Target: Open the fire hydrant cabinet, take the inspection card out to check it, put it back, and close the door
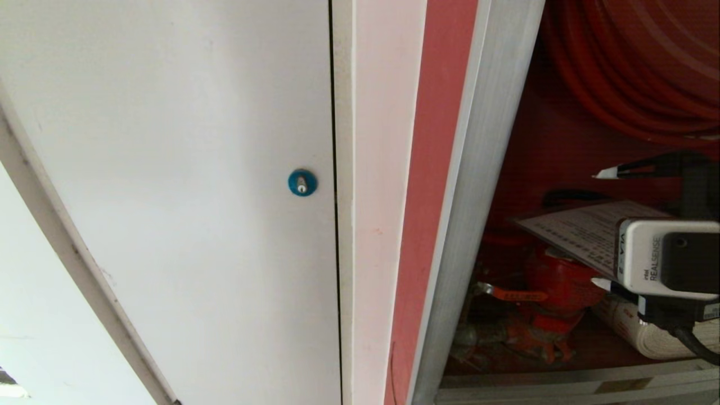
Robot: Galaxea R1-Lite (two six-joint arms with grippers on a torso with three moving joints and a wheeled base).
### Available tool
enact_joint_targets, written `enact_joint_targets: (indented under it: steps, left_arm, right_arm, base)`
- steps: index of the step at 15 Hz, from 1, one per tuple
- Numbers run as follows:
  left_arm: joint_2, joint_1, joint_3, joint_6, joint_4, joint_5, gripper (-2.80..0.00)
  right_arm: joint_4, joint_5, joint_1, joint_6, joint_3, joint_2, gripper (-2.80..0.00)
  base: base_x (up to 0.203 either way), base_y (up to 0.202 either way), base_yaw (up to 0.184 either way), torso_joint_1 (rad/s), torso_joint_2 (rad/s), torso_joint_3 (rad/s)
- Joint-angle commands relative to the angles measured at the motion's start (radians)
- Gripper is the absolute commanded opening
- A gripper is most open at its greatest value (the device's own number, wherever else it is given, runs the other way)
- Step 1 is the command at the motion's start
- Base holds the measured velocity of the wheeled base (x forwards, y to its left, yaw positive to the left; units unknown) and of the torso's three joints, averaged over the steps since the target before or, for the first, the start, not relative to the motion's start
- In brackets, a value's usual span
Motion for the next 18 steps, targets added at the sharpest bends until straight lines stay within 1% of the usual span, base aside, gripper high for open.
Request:
enact_joint_targets:
  steps: [1, 3, 7, 10, 13, 18]
  left_arm:
    - [0.001, 0.000, 0.006, -0.001, -0.001, 0.000, -2.80]
    - [0.001, 0.000, 0.008, -0.001, -0.001, 0.000, -2.80]
    - [0.001, 0.000, 0.008, 0.000, -0.001, 0.000, -2.80]
    - [0.001, 0.000, 0.008, 0.000, -0.001, 0.000, -2.80]
    - [0.001, 0.000, 0.008, -0.001, -0.001, 0.000, -2.80]
    - [0.001, 0.000, 0.008, -0.001, -0.001, 0.000, -2.80]
  right_arm:
    - [-0.010, -0.002, -0.015, -0.006, -0.025, 0.040, 0.00]
    - [-0.012, 0.003, -0.025, -0.006, -0.067, 0.077, 0.00]
    - [-0.015, 0.039, -0.067, -0.006, -0.155, 0.169, 0.00]
    - [-0.053, 0.045, -0.098, -0.005, -0.166, 0.215, 0.00]
    - [-0.078, 0.088, -0.145, -0.006, -0.183, 0.255, 0.00]
    - [-0.081, 0.126, -0.171, -0.006, -0.197, 0.286, 0.00]
  base:
    - [0.000, 0.000, 0.000, 0.000, 0.00, 0.000]
    - [0.000, 0.000, 0.000, 0.000, 0.00, 0.000]
    - [0.000, 0.000, 0.000, 0.000, 0.00, 0.000]
    - [0.000, 0.000, 0.000, 0.000, 0.00, 0.000]
    - [0.000, 0.000, 0.000, 0.000, 0.00, 0.000]
    - [0.000, 0.000, 0.000, 0.000, 0.00, 0.000]
